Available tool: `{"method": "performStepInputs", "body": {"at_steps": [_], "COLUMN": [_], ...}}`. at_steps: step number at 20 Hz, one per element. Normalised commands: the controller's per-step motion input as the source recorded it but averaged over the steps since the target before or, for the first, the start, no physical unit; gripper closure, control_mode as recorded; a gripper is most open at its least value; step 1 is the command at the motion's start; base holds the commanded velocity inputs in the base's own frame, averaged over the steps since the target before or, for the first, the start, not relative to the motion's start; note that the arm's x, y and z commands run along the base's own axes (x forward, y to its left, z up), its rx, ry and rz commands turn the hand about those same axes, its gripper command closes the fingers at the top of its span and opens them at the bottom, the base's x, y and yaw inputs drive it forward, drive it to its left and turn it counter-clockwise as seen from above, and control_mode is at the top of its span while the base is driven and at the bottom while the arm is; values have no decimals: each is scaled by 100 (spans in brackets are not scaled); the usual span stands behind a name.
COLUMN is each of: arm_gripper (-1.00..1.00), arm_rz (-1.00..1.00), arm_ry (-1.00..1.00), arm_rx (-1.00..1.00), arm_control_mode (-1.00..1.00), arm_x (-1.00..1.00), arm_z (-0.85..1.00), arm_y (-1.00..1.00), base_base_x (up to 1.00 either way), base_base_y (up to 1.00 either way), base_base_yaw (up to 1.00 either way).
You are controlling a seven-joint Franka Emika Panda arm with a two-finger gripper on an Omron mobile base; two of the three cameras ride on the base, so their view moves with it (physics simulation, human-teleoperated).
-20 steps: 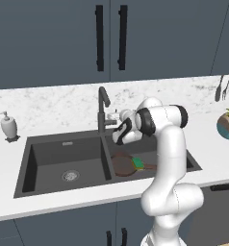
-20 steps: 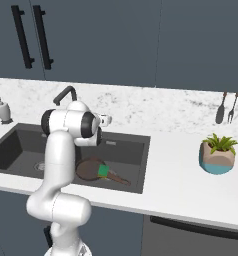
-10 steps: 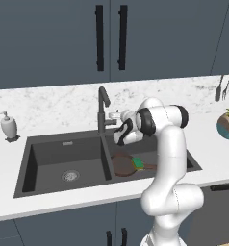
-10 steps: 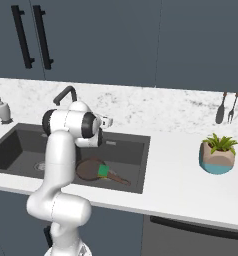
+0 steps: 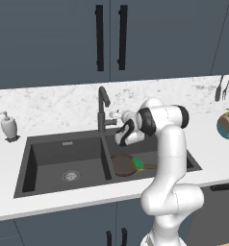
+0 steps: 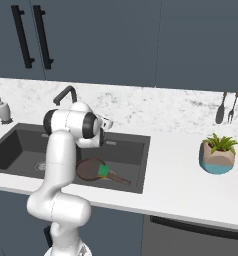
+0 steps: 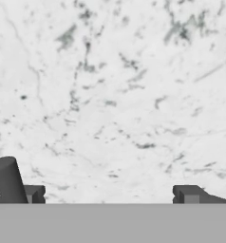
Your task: Pick the pan and sponge and place them into the sink. Then turn on the water.
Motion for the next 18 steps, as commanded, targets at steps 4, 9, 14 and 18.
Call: {"method": "performStepInputs", "body": {"at_steps": [4,9,14,18], "arm_gripper": [-100,-100,-100,-100], "arm_rz": [4,3,0,-2], "arm_ry": [0,-1,-2,-6], "arm_rx": [6,3,0,0], "arm_control_mode": [-100,-100,-100,-100], "arm_x": [0,0,-2,-14], "arm_z": [-1,-3,-1,-3], "arm_y": [-100,-100,-100,-100], "base_base_x": [0,0,0,0], "base_base_y": [0,0,0,0], "base_base_yaw": [0,0,0,0]}}
